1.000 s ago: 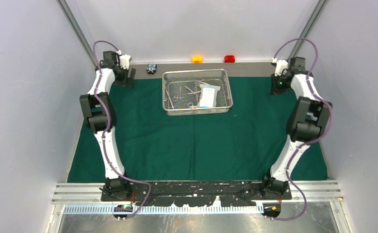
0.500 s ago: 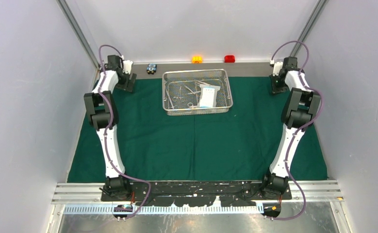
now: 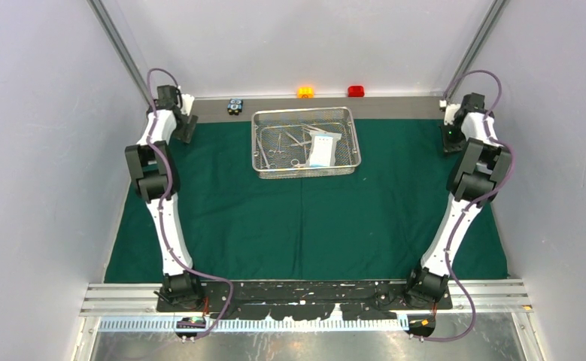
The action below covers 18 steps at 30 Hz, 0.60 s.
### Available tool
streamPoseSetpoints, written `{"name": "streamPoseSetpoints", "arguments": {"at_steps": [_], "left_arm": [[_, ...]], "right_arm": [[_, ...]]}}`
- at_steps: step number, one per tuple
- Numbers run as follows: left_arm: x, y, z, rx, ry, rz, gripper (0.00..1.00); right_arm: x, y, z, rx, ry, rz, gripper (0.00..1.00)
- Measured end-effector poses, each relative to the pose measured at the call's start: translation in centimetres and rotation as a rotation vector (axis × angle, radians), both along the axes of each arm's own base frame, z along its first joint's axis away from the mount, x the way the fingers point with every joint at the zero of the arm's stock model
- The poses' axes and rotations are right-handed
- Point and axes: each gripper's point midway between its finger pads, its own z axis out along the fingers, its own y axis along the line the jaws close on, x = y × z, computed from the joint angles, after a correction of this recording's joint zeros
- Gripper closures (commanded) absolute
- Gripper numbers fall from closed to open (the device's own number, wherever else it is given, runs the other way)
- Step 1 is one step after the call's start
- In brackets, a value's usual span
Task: Open and lay out the surgical kit
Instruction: Smooth out the surgical kit at the center of the board.
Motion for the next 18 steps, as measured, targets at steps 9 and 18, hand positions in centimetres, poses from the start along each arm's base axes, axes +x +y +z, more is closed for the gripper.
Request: {"name": "streamPoseSetpoints", "arguments": {"at_steps": [9, 18], "left_arm": [[-4.5, 1.4, 1.5, -0.079, 0.027, 0.030, 0.15], [-15.9, -6.4, 8.9, -0.248, -0.046, -0.198, 0.15]], "right_arm": [[-5.2, 2.6, 6.9, 0.115, -0.095, 0.034, 0.87], [-15.3, 12.1, 11.7, 0.153, -0.173, 0.344, 0.83]]}}
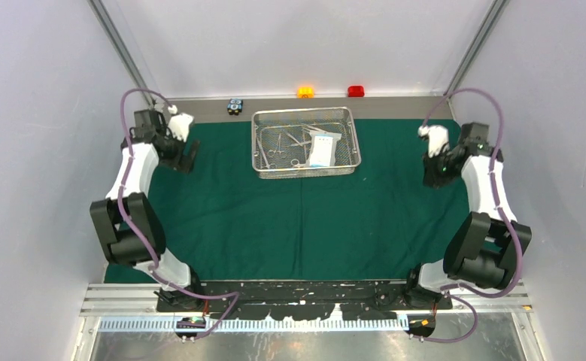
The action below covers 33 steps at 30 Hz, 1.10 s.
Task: Open and lay out the surgical kit
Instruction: Smooth out the surgical kit at the center of the board.
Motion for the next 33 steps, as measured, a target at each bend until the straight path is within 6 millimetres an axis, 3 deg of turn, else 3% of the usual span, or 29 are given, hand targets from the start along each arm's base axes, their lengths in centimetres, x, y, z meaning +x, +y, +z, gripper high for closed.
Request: {"name": "streamPoseSetpoints", "arguments": {"at_steps": [2, 6, 8, 10, 16, 24, 33], "left_arm": [[-2.4, -1.2, -0.9, -0.017, 0.017, -0.056, 0.15], [-8.8, -3.3, -6.2, -0.062, 0.154, -0.149, 0.16], [-11.8, -4.0, -8.9, -0.077, 0.237, -0.182, 0.17], [-13.5, -4.2, -10.4, -0.074, 0.285, -0.206, 0.18], [-14.4, -3.5, -11.7, -0.011, 0.295, -0.264, 0.19], [-14.9, -2.8, -11.8, 0.022, 0.249, -0.299, 0.19], [-16.6, 0.0, -11.6, 0.060, 0.247, -0.275, 0.19]], "right_arm": [[-3.4, 2.3, -2.9, 0.016, 0.085, 0.088, 0.83], [-8.8, 6.3, -7.8, 0.043, 0.242, 0.255, 0.83], [-10.4, 7.5, -9.3, 0.043, 0.286, 0.317, 0.83], [-11.4, 8.1, -10.3, 0.031, 0.316, 0.364, 0.83], [-12.7, 6.4, -13.1, -0.055, 0.366, 0.387, 0.83], [-12.9, 4.9, -13.2, -0.077, 0.355, 0.401, 0.85], [-14.8, 1.3, -13.2, -0.100, 0.386, 0.366, 0.85]]}}
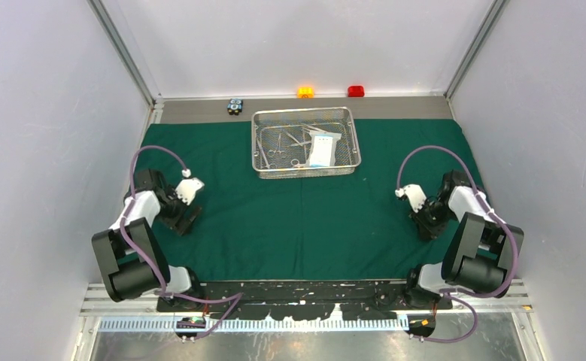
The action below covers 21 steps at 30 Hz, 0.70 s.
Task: Open and lay out the surgical kit
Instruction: Smooth out the surgical kit at the center of the board.
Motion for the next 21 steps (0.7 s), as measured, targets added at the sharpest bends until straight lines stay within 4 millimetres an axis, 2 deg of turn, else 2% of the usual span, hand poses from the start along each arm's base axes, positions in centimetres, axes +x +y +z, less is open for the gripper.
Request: {"name": "streamPoseSetpoints", "arguments": {"at_steps": [6, 13, 16, 18, 21], "left_arm": [[-1.7, 2.6, 0.1, 0.044, 0.010, 0.013, 0.20], [-5.2, 5.8, 0.2, 0.092, 0.088, 0.050, 0.20], [-6.1, 5.3, 1.1, 0.057, 0.105, 0.041, 0.20], [-5.7, 3.9, 2.6, 0.014, 0.063, 0.014, 0.19], [-4.4, 1.5, 5.1, -0.019, -0.024, -0.059, 0.19]], "right_arm": [[-2.0, -1.8, 0.0, -0.078, 0.009, 0.017, 0.85], [-4.1, -4.5, 0.4, -0.116, 0.058, -0.044, 0.82], [-4.5, -4.5, 1.7, -0.090, 0.079, -0.059, 0.80], [-3.6, -3.8, 3.4, -0.056, 0.045, -0.045, 0.79], [-1.7, -1.7, 6.1, -0.028, -0.051, 0.018, 0.79]]}}
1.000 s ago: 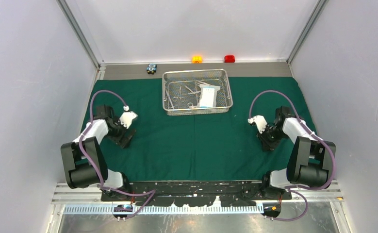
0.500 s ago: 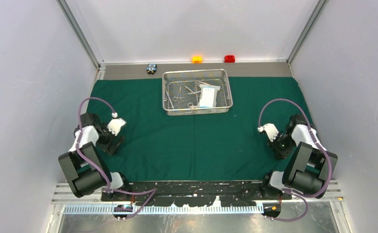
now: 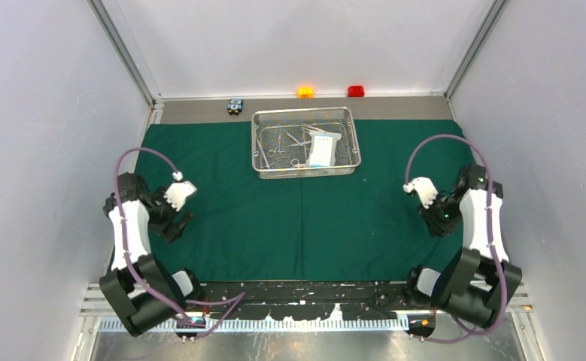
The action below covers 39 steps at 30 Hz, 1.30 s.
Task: Open and lay out the surgical kit
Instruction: Smooth out the surgical kit at the center of the board.
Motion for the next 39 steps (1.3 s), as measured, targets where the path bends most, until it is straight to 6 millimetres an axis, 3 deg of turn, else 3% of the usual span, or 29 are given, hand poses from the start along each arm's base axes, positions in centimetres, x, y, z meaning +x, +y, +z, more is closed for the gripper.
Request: {"name": "streamPoseSetpoints", "arguments": {"at_steps": [3, 7, 17, 25, 39], "left_arm": [[0.8, -3.0, 1.4, -0.019, -0.056, -0.102, 0.19], [0.3, -4.9, 0.8, -0.022, -0.037, -0.174, 0.19], [-4.1, -4.2, -4.2, 0.033, 0.142, -0.183, 0.19], [-3.9, -2.6, -5.5, 0.089, 0.208, -0.198, 0.20], [-2.8, -0.7, -5.8, 0.170, 0.238, -0.221, 0.21]], "right_arm": [[0.6, 3.0, 1.4, 0.018, -0.067, 0.083, 0.80], [-0.6, 5.1, 0.3, 0.020, -0.050, 0.150, 0.81], [-5.6, 3.5, -5.8, -0.072, 0.159, 0.153, 0.83], [-5.7, 1.9, -5.9, -0.139, 0.193, 0.166, 0.83], [-6.0, -1.5, -6.3, -0.237, 0.277, 0.168, 0.83]]}}
